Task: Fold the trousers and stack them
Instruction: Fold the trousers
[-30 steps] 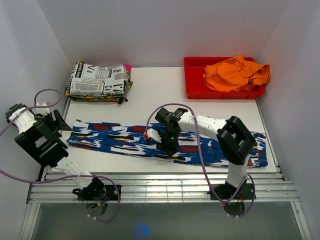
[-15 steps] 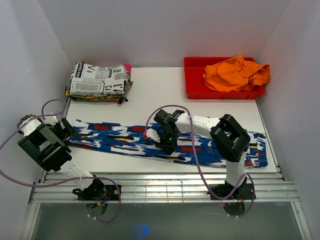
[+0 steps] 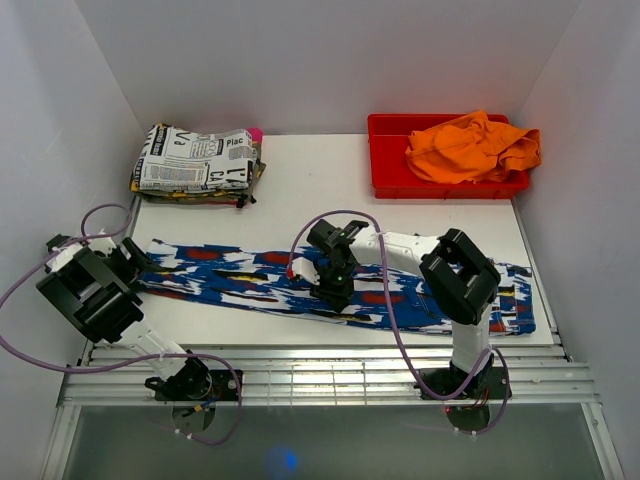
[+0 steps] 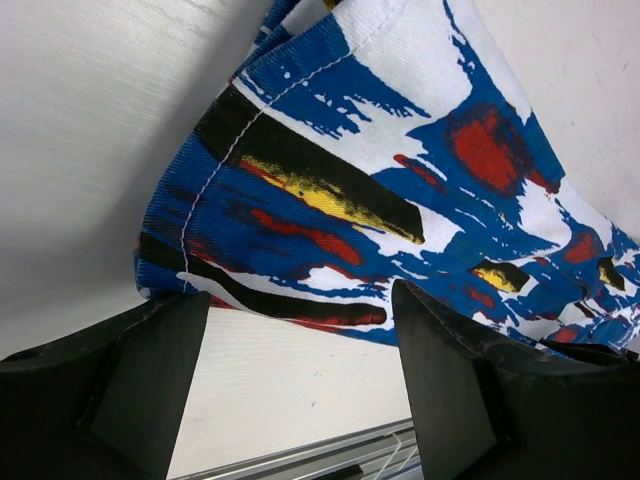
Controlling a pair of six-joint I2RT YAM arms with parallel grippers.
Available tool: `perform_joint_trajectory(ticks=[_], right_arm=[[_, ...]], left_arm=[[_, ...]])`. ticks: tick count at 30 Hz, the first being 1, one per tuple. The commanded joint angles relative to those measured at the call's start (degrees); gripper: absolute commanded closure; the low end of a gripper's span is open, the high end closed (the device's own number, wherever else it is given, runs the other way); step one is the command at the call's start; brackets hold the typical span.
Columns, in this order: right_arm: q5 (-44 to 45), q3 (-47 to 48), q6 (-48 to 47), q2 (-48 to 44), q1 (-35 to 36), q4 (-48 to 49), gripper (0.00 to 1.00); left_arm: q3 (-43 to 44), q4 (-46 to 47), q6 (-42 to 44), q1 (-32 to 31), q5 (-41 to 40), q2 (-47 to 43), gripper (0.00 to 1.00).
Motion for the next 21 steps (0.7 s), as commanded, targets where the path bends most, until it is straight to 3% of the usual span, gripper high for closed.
perform_joint_trajectory(ticks=[1, 21], right_arm=[[1.12, -0.58, 0.54, 0.05, 0.59, 2.26, 0.62], [3.75, 5.40, 6.60, -1.63, 7.36, 3.57, 0.59]], left_arm=[[-0.73, 3.73, -1.90, 0.42, -1.25, -0.23, 0.15], [-2.84, 4.00, -0.77, 0.42, -2.75, -1.19, 0.14]])
